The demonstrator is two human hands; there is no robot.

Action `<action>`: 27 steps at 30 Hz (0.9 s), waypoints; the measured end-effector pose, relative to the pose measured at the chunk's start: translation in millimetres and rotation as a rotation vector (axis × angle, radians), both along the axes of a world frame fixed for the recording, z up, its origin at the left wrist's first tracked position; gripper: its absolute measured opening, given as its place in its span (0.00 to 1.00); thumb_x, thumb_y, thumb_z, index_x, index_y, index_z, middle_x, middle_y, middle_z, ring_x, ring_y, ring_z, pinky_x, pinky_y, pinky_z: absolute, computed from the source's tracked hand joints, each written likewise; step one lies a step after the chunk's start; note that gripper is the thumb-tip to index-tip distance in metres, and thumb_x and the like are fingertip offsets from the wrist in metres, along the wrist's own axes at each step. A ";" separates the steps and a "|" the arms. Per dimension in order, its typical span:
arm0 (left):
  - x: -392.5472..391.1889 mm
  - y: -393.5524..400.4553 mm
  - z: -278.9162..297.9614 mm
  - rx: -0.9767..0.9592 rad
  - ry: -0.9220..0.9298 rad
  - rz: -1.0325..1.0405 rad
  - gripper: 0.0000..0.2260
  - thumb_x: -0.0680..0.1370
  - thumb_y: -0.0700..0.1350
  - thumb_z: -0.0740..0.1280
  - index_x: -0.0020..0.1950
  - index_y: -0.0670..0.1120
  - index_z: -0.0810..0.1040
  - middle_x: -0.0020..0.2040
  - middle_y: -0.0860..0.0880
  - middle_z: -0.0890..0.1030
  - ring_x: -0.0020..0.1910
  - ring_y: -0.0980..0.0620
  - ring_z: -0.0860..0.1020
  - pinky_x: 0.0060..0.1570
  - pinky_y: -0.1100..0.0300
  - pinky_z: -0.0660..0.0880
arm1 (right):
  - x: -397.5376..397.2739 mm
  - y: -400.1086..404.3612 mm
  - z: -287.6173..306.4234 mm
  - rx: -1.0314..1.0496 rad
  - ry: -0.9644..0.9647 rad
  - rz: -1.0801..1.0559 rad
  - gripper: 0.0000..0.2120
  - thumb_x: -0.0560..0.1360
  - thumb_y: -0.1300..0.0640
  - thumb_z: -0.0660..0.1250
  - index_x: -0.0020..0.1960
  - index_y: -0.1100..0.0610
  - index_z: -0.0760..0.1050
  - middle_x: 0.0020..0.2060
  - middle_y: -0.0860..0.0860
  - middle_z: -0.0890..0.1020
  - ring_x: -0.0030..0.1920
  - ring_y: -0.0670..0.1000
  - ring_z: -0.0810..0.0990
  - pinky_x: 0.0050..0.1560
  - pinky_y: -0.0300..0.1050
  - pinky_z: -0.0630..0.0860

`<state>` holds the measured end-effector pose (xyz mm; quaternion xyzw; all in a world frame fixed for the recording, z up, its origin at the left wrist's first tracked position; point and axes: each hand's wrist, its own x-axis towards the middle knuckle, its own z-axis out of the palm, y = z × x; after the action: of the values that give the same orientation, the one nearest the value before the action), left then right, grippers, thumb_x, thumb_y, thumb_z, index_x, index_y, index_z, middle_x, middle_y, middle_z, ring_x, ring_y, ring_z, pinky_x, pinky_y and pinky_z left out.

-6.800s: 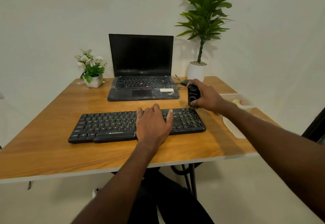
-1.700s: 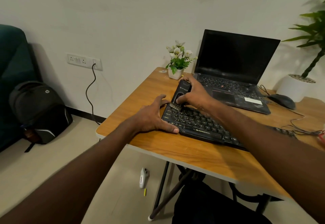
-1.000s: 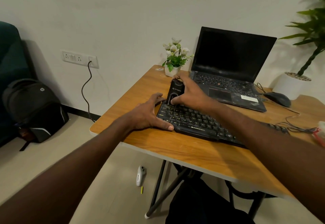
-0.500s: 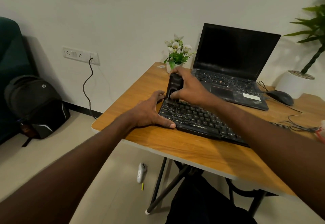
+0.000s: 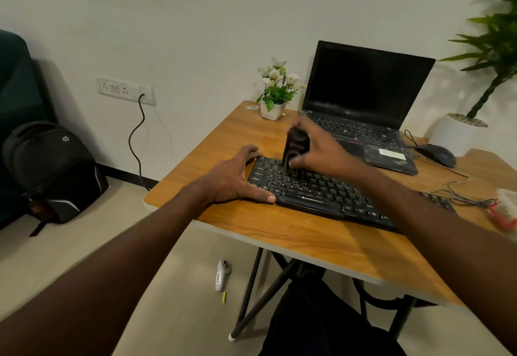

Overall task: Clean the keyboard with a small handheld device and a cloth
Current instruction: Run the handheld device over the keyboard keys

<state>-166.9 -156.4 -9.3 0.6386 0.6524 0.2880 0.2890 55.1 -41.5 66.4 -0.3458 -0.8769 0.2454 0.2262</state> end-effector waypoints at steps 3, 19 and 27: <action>-0.7 -0.1 0.5 -0.004 -0.013 -0.001 0.64 0.56 0.73 0.84 0.83 0.61 0.53 0.82 0.56 0.67 0.79 0.49 0.67 0.80 0.45 0.64 | 6.6 -0.7 2.9 0.066 -0.103 -0.016 0.36 0.70 0.65 0.78 0.69 0.47 0.64 0.59 0.56 0.77 0.53 0.55 0.81 0.41 0.47 0.84; 0.0 -0.3 2.9 -0.023 0.000 0.022 0.62 0.57 0.72 0.84 0.83 0.63 0.53 0.81 0.54 0.69 0.77 0.46 0.69 0.79 0.40 0.65 | 5.3 9.6 27.9 -0.062 -0.319 0.134 0.38 0.70 0.65 0.77 0.73 0.48 0.63 0.58 0.53 0.75 0.56 0.53 0.79 0.49 0.48 0.82; 0.5 -0.2 3.4 -0.027 -0.018 0.005 0.63 0.55 0.73 0.83 0.82 0.63 0.54 0.81 0.54 0.68 0.78 0.47 0.69 0.80 0.41 0.65 | 8.0 13.8 20.0 -0.009 -0.319 0.037 0.38 0.69 0.65 0.77 0.72 0.49 0.63 0.61 0.57 0.76 0.57 0.57 0.80 0.47 0.48 0.83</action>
<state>-166.4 -156.6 -5.9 0.6305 0.6553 0.2857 0.3025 63.1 -27.7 86.4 -0.3650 -0.9069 0.1953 0.0781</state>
